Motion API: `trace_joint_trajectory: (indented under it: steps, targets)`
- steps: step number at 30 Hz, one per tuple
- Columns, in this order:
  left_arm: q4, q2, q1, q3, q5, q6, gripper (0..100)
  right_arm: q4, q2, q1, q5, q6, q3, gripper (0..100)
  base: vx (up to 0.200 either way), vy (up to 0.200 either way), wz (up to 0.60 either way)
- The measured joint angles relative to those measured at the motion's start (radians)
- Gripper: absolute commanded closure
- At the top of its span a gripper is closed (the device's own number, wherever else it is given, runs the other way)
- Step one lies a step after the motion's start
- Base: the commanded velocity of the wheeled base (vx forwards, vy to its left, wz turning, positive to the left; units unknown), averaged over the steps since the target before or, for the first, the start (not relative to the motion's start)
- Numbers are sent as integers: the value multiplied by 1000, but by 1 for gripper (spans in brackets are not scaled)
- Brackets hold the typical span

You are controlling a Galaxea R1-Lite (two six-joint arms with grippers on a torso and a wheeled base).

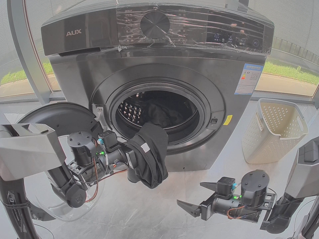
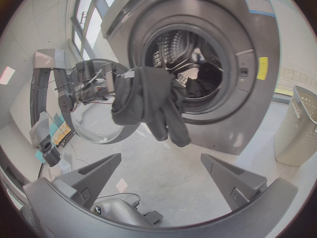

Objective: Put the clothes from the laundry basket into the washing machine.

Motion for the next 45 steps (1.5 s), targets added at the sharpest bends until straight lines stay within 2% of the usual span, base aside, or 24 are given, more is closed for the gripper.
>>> trace_joint_trajectory:
  steps: [9,16,19,23,26,37,45]
  targets:
    - [1,-60,-5,72,7,4,100,-113,-59,-141,-11,6,133,0,0,0,0]
    - [0,-108,-3,100,53,14,100,-114,-73,-180,-47,24,146,0,0,0,0]
    - [0,-124,-11,122,56,35,100,-114,-73,-185,-47,31,142,0,0,0,0]
    - [0,-134,-21,142,55,113,100,-114,-73,-183,-47,39,139,0,200,0,0]
    - [0,-131,-30,147,55,131,100,-114,-73,-178,-48,40,137,0,133,0,0]
    - [1,-99,-63,153,72,136,100,-115,-74,-173,-49,41,137,0,0,0,0]
    - [0,-88,-68,151,72,134,100,-115,-73,-171,-49,40,138,0,200,0,0]
